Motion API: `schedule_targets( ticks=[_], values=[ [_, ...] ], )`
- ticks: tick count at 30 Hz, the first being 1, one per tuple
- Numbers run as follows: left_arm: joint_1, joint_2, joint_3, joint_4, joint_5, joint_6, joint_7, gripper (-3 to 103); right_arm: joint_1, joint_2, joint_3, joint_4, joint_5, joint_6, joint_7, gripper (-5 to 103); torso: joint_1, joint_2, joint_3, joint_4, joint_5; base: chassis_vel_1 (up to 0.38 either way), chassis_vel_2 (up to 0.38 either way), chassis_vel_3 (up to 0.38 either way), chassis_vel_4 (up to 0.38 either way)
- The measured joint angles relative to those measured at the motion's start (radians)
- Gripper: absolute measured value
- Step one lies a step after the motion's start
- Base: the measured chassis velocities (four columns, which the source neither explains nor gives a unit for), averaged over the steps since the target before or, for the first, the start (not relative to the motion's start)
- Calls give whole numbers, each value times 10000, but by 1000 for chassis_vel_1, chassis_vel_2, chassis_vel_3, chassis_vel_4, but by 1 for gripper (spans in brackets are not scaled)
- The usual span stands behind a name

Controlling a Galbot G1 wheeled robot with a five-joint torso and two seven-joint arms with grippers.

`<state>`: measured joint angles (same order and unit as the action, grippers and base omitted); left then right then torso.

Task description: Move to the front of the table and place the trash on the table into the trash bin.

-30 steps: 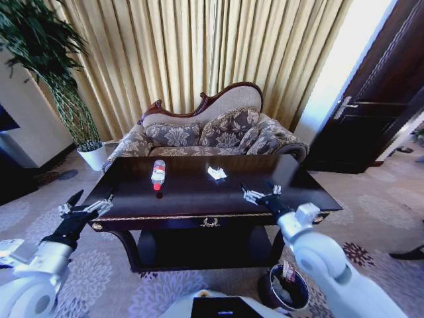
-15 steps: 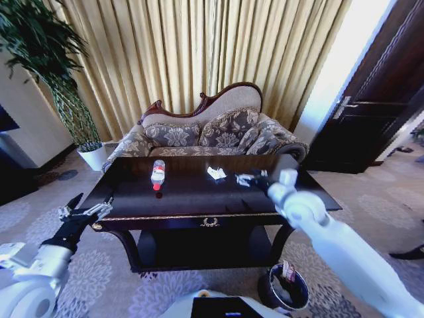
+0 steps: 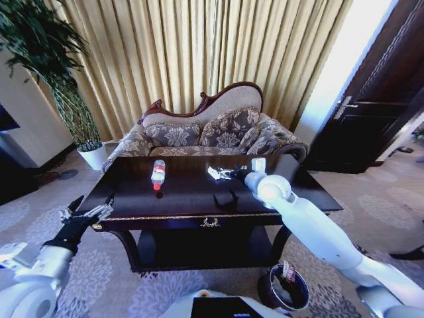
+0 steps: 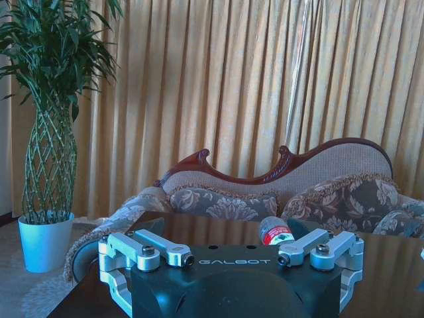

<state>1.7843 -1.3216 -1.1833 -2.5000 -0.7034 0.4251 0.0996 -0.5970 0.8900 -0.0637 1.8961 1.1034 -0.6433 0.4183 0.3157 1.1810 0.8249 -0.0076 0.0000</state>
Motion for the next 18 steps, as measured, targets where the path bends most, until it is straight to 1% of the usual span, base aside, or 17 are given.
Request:
schedule_targets(
  ticks=[6, 18],
  values=[
    [-7, -18, -6, 0, 3, 1, 47, 100, 369, 421, -420, -550, -150, -1, 21, 100, 0, 0, 0, 2, 1, 0, 0, 0, 0],
    [-29, -181, -5, 0, 15, -4, 143, 100, 566, 980, -951, -1159, -270, 27, 276, 100, 0, 0, 0, 2, 0, 0, 0, 0, 0]
  ],
)
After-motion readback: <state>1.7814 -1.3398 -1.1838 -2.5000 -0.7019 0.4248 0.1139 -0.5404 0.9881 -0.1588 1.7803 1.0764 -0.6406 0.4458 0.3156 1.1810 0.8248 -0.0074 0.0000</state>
